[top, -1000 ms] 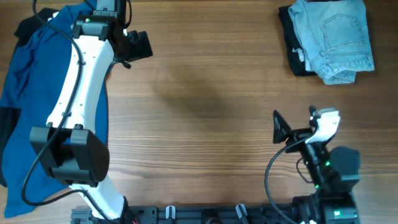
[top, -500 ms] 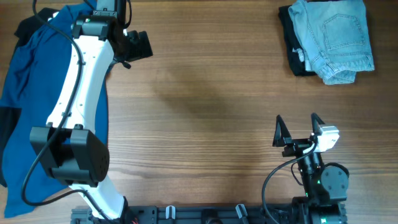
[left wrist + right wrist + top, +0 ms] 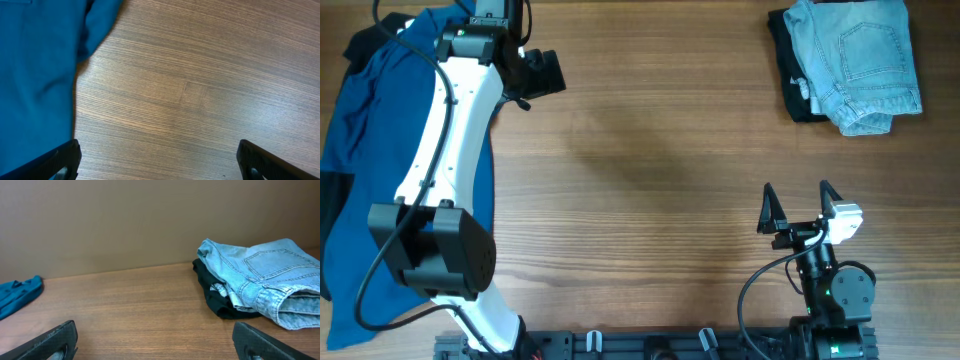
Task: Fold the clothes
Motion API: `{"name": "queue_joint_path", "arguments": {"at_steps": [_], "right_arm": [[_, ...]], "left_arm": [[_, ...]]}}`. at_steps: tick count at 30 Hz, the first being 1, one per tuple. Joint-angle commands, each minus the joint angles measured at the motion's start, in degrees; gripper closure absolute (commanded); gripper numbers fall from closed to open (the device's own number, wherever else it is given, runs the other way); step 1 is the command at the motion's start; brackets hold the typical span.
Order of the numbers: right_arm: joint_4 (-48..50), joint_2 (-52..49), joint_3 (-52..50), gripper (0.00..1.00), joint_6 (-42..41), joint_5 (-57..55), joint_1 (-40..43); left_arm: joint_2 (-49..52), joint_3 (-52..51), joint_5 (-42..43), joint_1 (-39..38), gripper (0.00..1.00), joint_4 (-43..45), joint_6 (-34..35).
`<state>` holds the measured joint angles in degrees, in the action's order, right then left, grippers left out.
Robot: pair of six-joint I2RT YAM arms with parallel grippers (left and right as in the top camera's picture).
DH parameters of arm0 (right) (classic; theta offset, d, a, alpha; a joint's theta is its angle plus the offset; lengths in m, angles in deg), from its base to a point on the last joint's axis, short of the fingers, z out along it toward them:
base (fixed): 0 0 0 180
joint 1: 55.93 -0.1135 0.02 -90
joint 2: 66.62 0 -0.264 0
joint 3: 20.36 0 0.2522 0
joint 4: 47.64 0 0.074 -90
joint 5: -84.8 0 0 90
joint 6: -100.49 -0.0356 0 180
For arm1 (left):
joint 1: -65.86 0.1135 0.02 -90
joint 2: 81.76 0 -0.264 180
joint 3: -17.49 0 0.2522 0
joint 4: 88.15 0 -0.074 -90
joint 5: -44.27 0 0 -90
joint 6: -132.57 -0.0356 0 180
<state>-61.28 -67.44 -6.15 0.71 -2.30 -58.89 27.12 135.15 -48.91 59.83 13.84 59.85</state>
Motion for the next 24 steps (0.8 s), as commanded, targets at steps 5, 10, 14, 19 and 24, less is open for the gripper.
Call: {"name": "queue_joint_path", "arguments": {"at_steps": [5, 10, 14, 19, 24], "right_arm": [[0.13, 0.55, -0.15, 0.0, 0.74, -0.96, -0.31], [0.13, 0.55, -0.15, 0.0, 0.79, -0.96, -0.31], [0.13, 0.55, -0.15, 0.0, 0.76, -0.96, -0.31], [0.13, 0.55, -0.15, 0.0, 0.76, -0.96, -0.31], [0.11, 0.55, -0.15, 0.0, 0.76, -0.96, -0.31]], "left_arm": [[-0.44, 0.79, -0.55, -0.13, 0.0, 0.0, -0.33], [-0.44, 0.79, -0.55, -0.13, 0.0, 0.0, -0.33], [-0.44, 0.79, -0.55, -0.13, 0.0, 0.0, -0.33], [-0.44, 0.79, -1.01, 0.11, 0.0, -0.02, -0.33], [-1.64, 0.79, -1.03, 0.13, 0.0, -0.02, -0.35]]}}
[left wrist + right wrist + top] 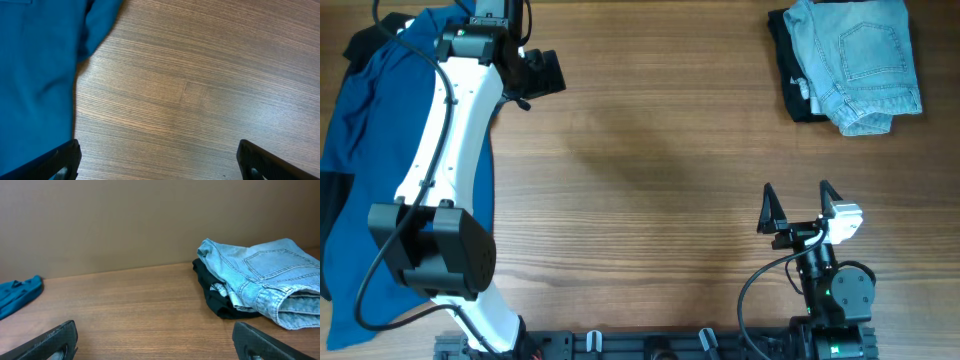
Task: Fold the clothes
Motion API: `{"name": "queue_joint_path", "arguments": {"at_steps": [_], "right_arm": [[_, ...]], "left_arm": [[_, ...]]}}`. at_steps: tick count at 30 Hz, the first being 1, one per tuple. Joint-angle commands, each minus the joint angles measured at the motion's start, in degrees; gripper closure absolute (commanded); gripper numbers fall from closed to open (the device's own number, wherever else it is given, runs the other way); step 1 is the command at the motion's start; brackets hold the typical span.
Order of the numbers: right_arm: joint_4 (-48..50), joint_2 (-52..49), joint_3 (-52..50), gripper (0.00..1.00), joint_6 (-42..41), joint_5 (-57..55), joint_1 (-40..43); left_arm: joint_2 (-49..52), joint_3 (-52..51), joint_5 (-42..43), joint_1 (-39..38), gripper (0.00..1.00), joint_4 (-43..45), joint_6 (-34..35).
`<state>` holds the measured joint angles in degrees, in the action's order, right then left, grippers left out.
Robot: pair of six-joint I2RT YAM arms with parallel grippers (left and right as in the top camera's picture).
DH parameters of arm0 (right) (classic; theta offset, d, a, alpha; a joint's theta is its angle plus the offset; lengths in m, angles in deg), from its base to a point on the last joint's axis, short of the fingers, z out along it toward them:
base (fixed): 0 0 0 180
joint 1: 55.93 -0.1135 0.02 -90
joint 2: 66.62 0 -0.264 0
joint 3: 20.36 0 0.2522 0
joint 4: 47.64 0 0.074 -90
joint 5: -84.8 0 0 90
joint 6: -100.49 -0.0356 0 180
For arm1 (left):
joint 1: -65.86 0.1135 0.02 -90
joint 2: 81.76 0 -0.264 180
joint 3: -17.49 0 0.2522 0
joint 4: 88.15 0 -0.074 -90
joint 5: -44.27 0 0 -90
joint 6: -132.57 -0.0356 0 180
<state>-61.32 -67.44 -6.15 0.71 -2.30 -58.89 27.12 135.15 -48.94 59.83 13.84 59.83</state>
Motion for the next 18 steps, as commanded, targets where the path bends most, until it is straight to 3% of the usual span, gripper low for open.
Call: {"name": "queue_joint_path", "arguments": {"at_steps": [1, 6, 11, 16, 18], "right_arm": [[0.17, 0.55, -0.15, 0.0, 0.76, -0.96, -0.31], [0.17, 0.55, -0.15, 0.0, 0.76, -0.96, -0.31], [0.17, 0.55, -0.15, 0.0, 0.76, -0.96, -0.31], [0.17, 0.55, -0.15, 0.0, 0.76, -0.96, -0.31], [0.17, 0.55, -0.15, 0.0, 0.76, -0.96, -0.31]], "left_arm": [[-2.19, 0.79, -1.01, 0.15, 0.0, -0.04, -0.33], [-10.84, 0.57, -3.26, 0.7, 0.0, 0.92, -1.22], [-22.86, -5.73, 2.73, 1.9, 0.0, 9.18, -7.52], [-36.09, -19.08, 6.34, 4.15, 0.0, 20.28, -9.4], [-44.76, -29.86, 8.13, 6.03, 0.0, 27.93, -9.4]]}}
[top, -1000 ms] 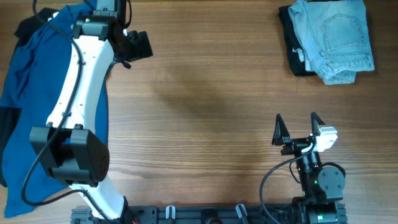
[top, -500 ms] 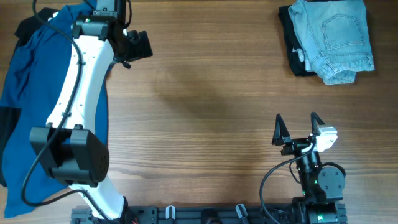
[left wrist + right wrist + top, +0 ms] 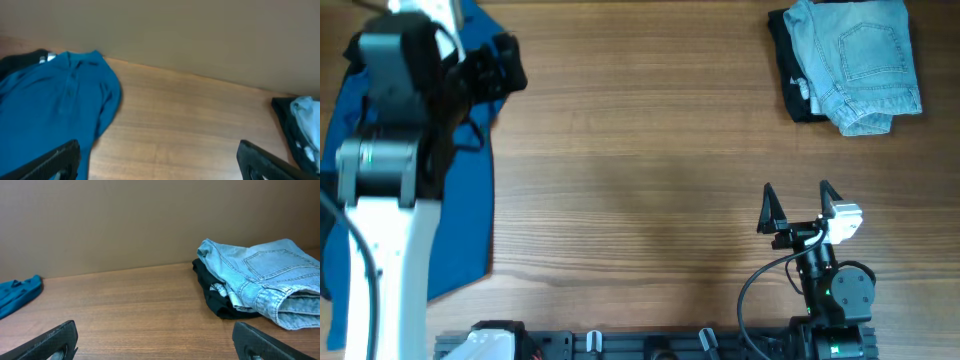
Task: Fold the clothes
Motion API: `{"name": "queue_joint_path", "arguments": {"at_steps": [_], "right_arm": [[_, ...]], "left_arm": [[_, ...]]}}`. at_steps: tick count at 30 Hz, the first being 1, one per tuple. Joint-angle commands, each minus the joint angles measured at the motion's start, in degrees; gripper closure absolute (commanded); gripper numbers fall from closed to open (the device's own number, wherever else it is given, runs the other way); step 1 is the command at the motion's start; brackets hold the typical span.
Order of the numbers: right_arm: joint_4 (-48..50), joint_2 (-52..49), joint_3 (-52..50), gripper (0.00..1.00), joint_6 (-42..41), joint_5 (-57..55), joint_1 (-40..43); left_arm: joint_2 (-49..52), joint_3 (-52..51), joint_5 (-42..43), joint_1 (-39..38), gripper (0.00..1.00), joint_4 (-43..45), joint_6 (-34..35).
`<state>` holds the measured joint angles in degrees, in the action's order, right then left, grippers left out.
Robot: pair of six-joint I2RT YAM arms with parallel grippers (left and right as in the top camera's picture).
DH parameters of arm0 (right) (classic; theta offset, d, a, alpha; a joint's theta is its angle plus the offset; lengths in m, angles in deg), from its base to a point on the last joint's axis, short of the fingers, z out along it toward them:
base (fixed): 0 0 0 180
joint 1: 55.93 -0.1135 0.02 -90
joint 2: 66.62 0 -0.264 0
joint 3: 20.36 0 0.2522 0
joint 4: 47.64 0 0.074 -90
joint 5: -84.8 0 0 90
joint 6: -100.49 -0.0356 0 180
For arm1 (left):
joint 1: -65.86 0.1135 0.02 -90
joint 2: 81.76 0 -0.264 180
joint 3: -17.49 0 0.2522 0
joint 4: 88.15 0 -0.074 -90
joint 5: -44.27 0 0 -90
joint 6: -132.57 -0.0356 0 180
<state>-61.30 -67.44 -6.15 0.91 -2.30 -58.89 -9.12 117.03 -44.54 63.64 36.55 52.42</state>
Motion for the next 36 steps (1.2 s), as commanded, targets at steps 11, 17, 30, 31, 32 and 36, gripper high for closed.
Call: {"name": "queue_joint_path", "arguments": {"at_steps": [11, 17, 30, 31, 32, 36], "right_arm": [[0.13, 0.55, -0.15, 0.0, 0.57, -0.96, -0.31], [0.15, 0.55, -0.15, 0.0, 0.57, -0.96, -0.31], [0.15, 0.55, -0.15, 0.0, 0.59, -0.96, -0.31], [0.13, 0.55, -0.15, 0.0, 0.57, -0.94, -0.31], [0.13, 0.55, -0.15, 0.0, 0.57, -0.96, -0.31], [0.15, 0.55, -0.15, 0.0, 0.57, -0.96, -0.31]], "left_arm": [[-40.02, -51.1, 7.19, 6.25, 0.0, 29.97, -1.95], [-53.24, -68.85, 7.32, 6.25, 0.0, 44.96, -1.95], [-68.81, -76.46, 5.79, 6.25, 0.0, 47.98, -2.19], [-69.48, -76.46, 5.77, 6.25, 0.0, 47.78, -2.19], [-70.14, -76.46, 5.57, 6.25, 0.0, 47.76, -2.19], [-71.84, -76.46, 5.16, 6.25, 0.0, 47.74, -2.21]]}}
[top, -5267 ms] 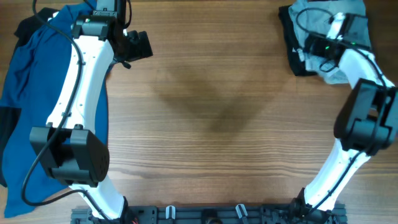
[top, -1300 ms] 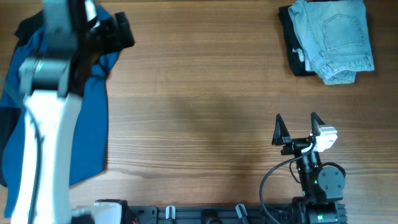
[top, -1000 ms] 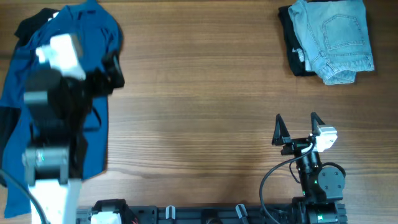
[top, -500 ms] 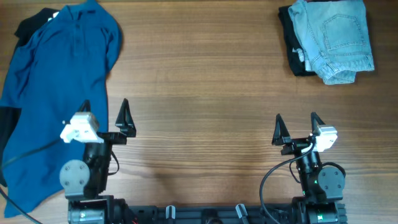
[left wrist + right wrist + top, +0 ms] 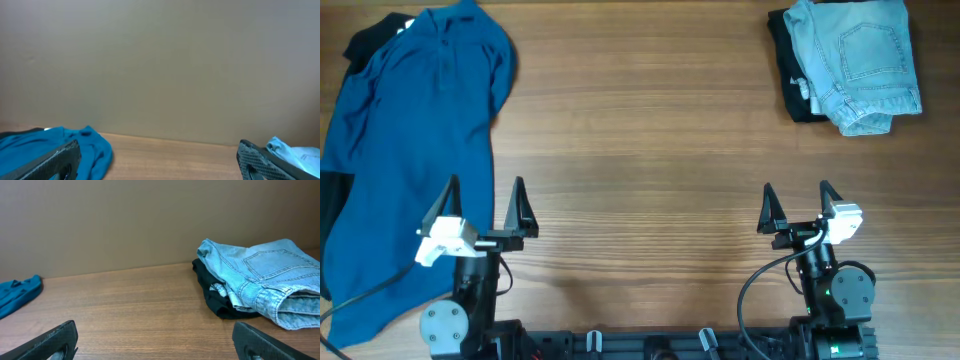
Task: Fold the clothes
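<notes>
A blue polo shirt [image 5: 410, 150] lies spread along the table's left side, its collar at the far end; the left wrist view shows it low at the left [image 5: 55, 142]. Folded light-blue jeans [image 5: 860, 60] rest on a folded black garment [image 5: 788, 70] at the far right, also seen from the right wrist [image 5: 260, 280]. My left gripper [image 5: 485, 205] sits at the near left edge, open and empty, beside the shirt's hem. At the near right my right gripper [image 5: 795, 205] is open and empty too.
The brown wooden table [image 5: 640, 150] runs between the two piles. A black garment [image 5: 365, 40] peeks from under the shirt's far left corner. A plain tan wall [image 5: 160, 65] stands behind the table. The arm bases sit on a black rail [image 5: 650, 345] at the front edge.
My left arm was raised over the shirt at the far left; now it is folded back at its base by the near edge, gripper still open. The whole shirt shows. The right arm has not moved.
At the two oldest moments my left arm reached to the table's far left, its open gripper over bare wood beside the shirt's collar. Then the arm was lifted with the camera facing the wall. Now it is back at its base. The clothes and right arm stayed put.
</notes>
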Motion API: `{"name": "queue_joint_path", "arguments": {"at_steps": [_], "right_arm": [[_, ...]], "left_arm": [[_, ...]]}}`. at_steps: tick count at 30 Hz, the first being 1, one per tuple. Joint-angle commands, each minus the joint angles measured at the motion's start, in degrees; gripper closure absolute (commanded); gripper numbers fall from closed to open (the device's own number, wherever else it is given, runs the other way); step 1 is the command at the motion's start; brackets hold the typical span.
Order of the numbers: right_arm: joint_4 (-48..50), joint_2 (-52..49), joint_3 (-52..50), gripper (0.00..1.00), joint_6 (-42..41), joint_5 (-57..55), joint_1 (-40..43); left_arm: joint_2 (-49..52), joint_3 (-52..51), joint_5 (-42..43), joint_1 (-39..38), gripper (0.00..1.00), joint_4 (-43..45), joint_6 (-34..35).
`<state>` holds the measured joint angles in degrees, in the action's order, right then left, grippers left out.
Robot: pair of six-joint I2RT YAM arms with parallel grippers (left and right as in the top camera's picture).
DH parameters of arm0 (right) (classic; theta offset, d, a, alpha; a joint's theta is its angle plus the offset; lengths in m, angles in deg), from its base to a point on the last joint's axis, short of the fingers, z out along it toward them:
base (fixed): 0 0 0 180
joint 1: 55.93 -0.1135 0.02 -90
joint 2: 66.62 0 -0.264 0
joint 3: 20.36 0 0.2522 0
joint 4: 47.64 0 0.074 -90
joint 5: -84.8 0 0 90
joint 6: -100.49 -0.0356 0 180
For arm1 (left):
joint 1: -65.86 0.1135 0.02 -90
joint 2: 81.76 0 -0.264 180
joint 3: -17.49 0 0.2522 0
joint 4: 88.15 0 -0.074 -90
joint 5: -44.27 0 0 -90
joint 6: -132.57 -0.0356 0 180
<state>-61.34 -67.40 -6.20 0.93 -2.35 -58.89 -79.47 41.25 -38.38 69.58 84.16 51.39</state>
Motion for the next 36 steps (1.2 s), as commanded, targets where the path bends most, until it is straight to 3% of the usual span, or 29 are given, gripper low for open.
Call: {"name": "queue_joint_path", "arguments": {"at_steps": [1, 26, 32, 36], "right_arm": [[0.17, 0.5, -0.11, 0.0, 0.55, -0.92, -0.31], [0.17, 0.5, -0.11, 0.0, 0.55, -0.92, -0.31], [0.17, 0.5, -0.11, 0.0, 0.55, -0.92, -0.31], [0.2, 0.5, -0.11, 0.0, 0.55, -0.92, -0.31]], "left_arm": [[-1.6, -0.68, -1.01, 0.31, 0.0, 0.04, -1.18], [-2.12, -9.44, -1.88, 0.31, 0.0, -1.55, -1.14], [-2.12, -9.66, -1.84, 0.31, 0.0, -9.55, -1.14], [-2.12, -9.66, -1.97, 0.28, 0.0, -10.16, -1.09]]}}
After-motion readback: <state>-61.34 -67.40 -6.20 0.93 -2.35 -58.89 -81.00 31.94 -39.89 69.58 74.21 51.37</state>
